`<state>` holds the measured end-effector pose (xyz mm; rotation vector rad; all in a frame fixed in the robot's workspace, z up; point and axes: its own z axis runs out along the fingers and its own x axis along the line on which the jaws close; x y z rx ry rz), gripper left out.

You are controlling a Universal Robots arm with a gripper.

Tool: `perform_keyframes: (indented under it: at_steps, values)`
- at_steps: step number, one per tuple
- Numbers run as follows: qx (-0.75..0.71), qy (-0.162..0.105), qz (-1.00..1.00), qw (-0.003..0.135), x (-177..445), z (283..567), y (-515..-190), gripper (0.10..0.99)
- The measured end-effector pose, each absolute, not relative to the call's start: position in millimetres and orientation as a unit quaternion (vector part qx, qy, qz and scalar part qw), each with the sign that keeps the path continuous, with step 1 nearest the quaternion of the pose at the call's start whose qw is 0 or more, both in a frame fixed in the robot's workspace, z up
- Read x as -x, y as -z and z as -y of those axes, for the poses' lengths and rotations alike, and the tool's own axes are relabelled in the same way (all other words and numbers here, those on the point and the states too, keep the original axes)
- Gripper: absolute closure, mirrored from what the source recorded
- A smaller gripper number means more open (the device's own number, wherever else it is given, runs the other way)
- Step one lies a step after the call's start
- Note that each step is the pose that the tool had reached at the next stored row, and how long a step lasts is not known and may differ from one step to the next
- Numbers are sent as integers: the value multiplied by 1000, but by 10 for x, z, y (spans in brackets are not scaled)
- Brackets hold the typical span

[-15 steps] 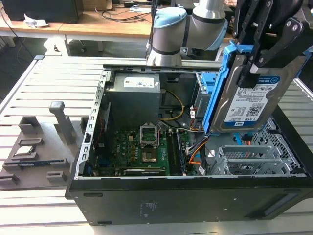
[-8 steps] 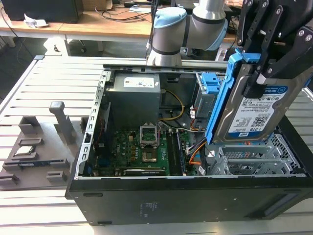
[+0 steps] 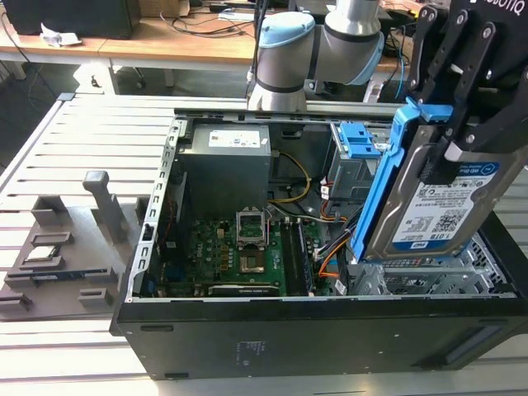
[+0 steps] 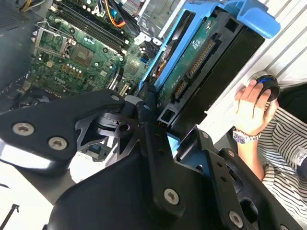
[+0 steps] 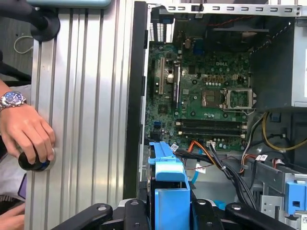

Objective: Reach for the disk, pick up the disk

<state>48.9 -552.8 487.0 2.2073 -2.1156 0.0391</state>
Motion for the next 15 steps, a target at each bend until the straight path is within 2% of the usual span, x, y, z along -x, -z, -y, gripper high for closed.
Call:
perform_keyframes:
  at_steps: [10, 12, 15]
  values:
    - [-721, -16, 692, 45, -492, 5749, -4865, 718]
    - [-717, 5, 697, 24, -492, 5749, -4865, 718]
    - [-710, 21, 704, 7, -492, 5749, -4862, 718]
